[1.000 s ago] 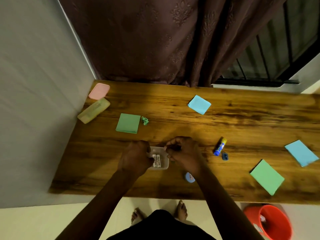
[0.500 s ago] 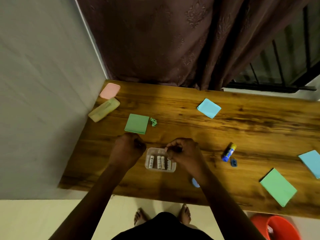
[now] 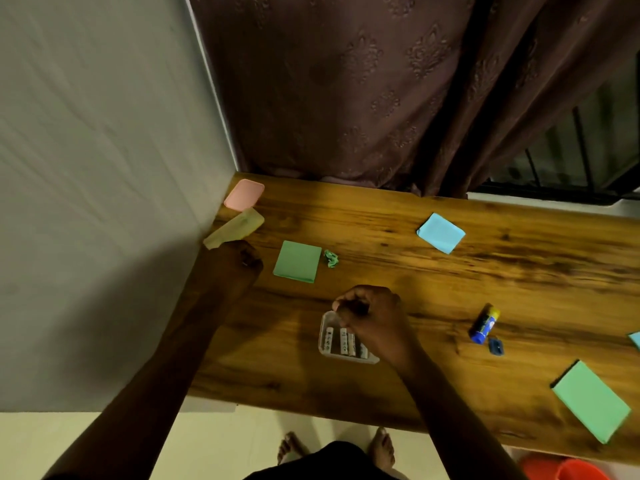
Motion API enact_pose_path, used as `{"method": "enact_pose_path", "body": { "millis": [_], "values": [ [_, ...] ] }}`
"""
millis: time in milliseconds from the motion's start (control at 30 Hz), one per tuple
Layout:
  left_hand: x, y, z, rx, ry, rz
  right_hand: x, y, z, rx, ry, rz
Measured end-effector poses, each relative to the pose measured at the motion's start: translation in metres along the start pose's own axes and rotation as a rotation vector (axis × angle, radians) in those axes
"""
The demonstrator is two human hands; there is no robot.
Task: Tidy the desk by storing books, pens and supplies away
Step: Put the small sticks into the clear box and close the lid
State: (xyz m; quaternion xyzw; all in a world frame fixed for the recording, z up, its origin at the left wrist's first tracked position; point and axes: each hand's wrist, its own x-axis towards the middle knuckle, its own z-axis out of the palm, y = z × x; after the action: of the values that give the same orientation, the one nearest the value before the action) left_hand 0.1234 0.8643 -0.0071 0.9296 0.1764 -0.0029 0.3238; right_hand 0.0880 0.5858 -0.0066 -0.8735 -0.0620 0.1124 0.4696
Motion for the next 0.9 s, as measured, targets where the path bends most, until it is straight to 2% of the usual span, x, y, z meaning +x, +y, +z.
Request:
{"method": "enact_pose_path", "body": {
  "millis": [133,367,600,767,900],
  "values": [
    [-0.002,0.003,0.006,-0.01,0.066,0.099,-0.005,0.006,-0.006,0.036,0.058,0.029],
    [0.001,0.032,0.046,-0.041,0.005,0.216,-0.012,0.023,-0.037,0.022,0.166,0.046],
    [0.021,0.055,0.052,-0.046,0.026,0.245,0.021,0.029,-0.056,0.054,0.14,0.06],
    [0.034,0.048,0.043,0.044,0.133,0.136,0.075,0.016,-0.055,0.034,0.035,-0.027],
    [0.044,0.042,0.029,-0.025,0.192,0.009,0.13,-0.001,-0.044,-0.049,-0.016,-0.118]
  ]
}}
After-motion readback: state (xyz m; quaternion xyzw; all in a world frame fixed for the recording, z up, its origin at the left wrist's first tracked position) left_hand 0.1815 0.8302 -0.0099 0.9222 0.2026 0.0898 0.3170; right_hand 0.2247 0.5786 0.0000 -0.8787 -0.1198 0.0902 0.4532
